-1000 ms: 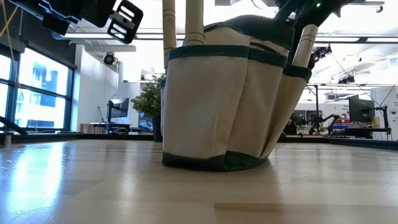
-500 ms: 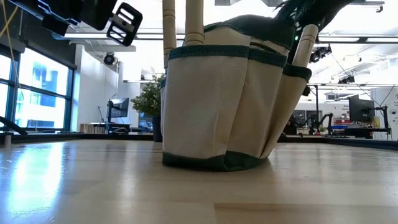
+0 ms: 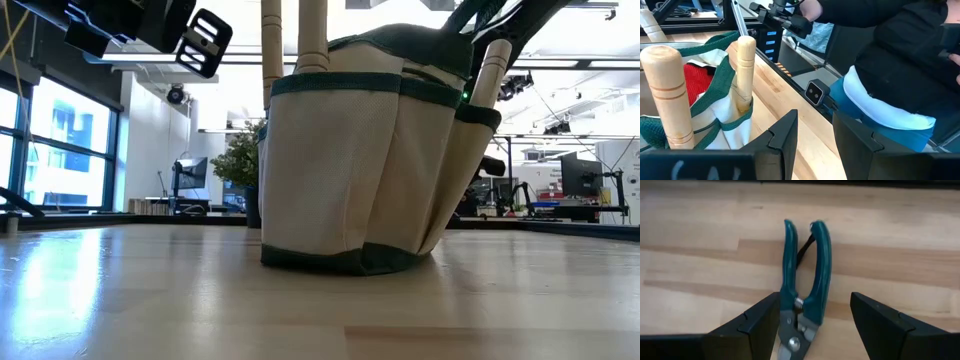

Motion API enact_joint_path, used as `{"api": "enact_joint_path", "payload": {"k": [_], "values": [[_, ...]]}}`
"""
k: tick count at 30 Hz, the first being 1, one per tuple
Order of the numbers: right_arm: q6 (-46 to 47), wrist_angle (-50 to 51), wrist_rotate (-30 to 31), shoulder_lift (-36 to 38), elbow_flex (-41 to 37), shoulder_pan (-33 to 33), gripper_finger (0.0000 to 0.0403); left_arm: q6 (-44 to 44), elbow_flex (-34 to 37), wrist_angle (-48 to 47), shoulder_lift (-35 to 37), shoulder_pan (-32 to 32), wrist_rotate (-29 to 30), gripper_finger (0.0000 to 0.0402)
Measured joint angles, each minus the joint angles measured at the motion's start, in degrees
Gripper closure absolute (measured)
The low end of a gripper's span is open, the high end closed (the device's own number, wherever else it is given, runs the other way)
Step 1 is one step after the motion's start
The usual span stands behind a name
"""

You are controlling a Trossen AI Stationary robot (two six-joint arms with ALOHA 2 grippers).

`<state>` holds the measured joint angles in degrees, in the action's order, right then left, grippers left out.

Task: Pick & Place Garden tools in Gardening bag
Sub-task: Put the green scissors into the green bag

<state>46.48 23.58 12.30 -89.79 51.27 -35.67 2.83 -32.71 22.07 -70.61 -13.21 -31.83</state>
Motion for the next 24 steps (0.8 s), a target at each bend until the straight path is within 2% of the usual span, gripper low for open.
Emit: {"api": "enact_joint_path", "payload": {"k": [11, 24], "values": [[-0.16, -3.78, -0.40, -0.01, 0.00, -3.43, 0.0170, -2.58, 0.00, 0.04, 0.00, 0.02, 2.90, 0.0281], [-0.24, -5.64, -2.19, -1.96, 0.00, -4.45, 0.0170, -2.58, 0.00, 0.01, 0.00, 0.00, 3.04, 0.0281]]}}
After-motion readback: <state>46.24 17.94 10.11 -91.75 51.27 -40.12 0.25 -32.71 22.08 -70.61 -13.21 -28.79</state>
